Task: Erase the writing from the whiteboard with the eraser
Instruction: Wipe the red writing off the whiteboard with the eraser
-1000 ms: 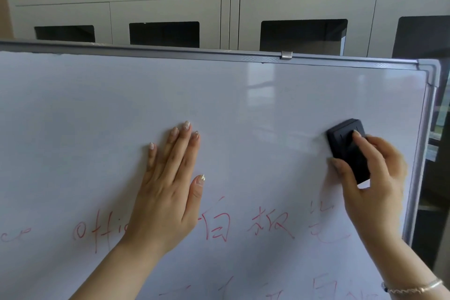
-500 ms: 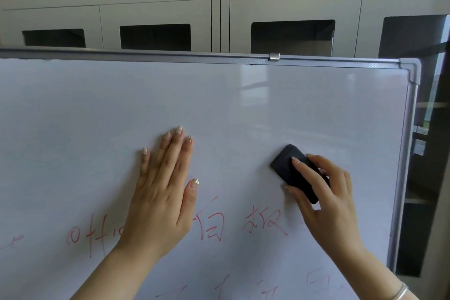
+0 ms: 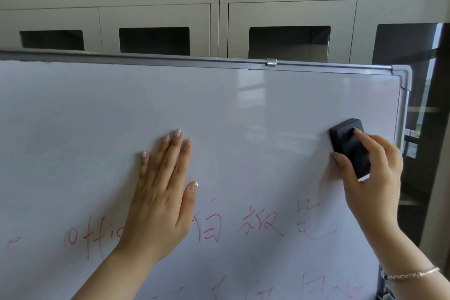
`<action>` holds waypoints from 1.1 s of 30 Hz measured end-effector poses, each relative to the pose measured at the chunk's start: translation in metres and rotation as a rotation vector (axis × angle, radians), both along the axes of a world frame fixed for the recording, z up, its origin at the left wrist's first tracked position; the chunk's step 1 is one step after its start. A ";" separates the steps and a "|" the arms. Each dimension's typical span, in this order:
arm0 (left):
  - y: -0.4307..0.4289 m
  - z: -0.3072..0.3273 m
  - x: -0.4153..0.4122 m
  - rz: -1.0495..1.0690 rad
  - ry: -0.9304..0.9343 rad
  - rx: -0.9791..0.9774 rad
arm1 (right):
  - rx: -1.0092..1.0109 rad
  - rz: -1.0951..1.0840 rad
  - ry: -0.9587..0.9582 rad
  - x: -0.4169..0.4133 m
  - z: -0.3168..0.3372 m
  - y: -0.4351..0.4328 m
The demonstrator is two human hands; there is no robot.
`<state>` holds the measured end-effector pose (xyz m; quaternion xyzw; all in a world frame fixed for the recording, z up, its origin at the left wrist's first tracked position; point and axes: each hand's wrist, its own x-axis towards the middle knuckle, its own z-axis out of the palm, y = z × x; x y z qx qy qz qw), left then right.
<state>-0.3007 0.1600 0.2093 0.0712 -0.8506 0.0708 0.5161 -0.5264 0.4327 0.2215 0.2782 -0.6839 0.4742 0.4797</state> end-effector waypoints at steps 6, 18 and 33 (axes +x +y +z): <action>0.000 -0.004 0.008 0.008 -0.023 -0.020 | 0.042 0.028 0.055 0.026 -0.012 -0.010; -0.047 0.009 0.068 -0.014 0.004 -0.017 | 0.152 0.188 0.269 0.123 0.000 -0.102; -0.186 -0.021 0.227 0.117 -0.042 0.093 | 0.309 0.346 0.368 0.250 -0.018 -0.273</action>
